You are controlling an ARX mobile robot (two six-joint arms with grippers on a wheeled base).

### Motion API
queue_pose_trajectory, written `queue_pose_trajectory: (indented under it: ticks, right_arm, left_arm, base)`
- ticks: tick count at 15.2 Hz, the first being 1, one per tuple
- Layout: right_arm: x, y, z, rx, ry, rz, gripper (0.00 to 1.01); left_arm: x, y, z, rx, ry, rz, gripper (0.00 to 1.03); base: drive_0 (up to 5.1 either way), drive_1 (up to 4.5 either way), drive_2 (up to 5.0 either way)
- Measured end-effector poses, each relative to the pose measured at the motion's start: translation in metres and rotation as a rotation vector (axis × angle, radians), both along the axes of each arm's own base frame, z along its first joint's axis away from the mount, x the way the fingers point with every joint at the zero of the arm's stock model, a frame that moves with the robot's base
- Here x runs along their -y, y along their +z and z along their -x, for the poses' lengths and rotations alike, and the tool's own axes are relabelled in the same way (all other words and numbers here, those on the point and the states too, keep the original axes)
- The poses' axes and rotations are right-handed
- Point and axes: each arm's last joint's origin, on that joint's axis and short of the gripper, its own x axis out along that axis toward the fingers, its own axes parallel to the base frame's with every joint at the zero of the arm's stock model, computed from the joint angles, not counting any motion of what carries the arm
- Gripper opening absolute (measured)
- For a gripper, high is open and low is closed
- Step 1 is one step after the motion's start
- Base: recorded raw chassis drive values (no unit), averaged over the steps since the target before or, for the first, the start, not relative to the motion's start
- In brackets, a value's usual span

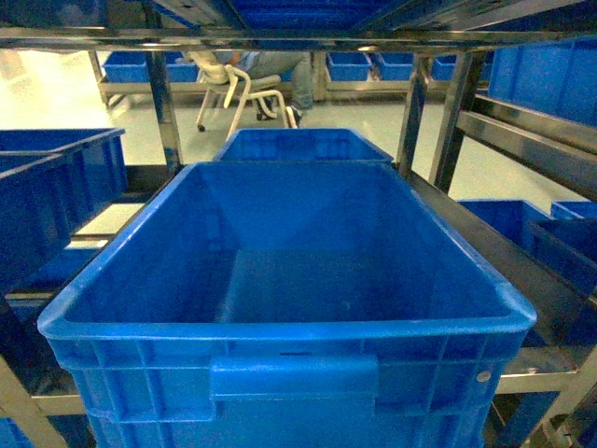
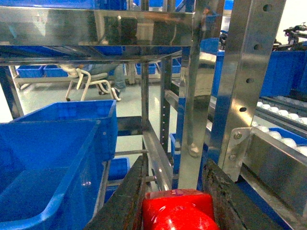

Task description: Pick red block from blue box to shelf

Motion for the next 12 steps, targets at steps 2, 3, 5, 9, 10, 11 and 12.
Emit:
queue_pose_trajectory:
  ticks: [2, 3, 5, 9, 10, 11, 12]
  right_arm:
    - [0.0000, 0.0000, 0.0000, 0.000, 0.000, 0.000, 0.29]
    - [0.0000, 0.0000, 0.0000, 0.000, 0.000, 0.000, 0.29]
    - [0.0000, 0.0000, 0.0000, 0.000, 0.000, 0.000, 0.29]
    - [0.0000, 0.0000, 0.0000, 0.000, 0.000, 0.000, 0.29]
    - [0.0000, 0.0000, 0.0000, 0.000, 0.000, 0.000, 0.29]
    - [0.0000, 0.0000, 0.0000, 0.000, 0.000, 0.000, 0.29]
    - [0.0001, 0.0001, 0.0000, 0.001, -0.001, 0.000, 0.29]
  left_arm:
    - [0.0000, 0.0000, 0.0000, 0.000, 0.000, 0.000, 0.98]
    - [0.0000, 0.0000, 0.0000, 0.000, 0.000, 0.000, 0.98]
    - [0.0000, 0.0000, 0.0000, 0.000, 0.000, 0.000, 0.98]
    - [0.0000, 0.0000, 0.0000, 0.000, 0.000, 0.000, 0.98]
    - [0.0000, 0.0000, 0.0000, 0.000, 0.000, 0.000, 0.98]
    - [0.0000, 0.0000, 0.0000, 0.000, 0.000, 0.000, 0.98]
    - [0.0000, 0.0000, 0.0000, 0.000, -0.001, 0.000, 0.98]
  base:
    - [0.0, 0.00, 0.0]
    - [0.0, 0.00, 0.0]
    - [0.0, 0.00, 0.0]
    - [0.0, 0.00, 0.0]
    - [0.0, 0.00, 0.0]
    - [0.0, 0.00, 0.0]
    - [0.0, 0.00, 0.0]
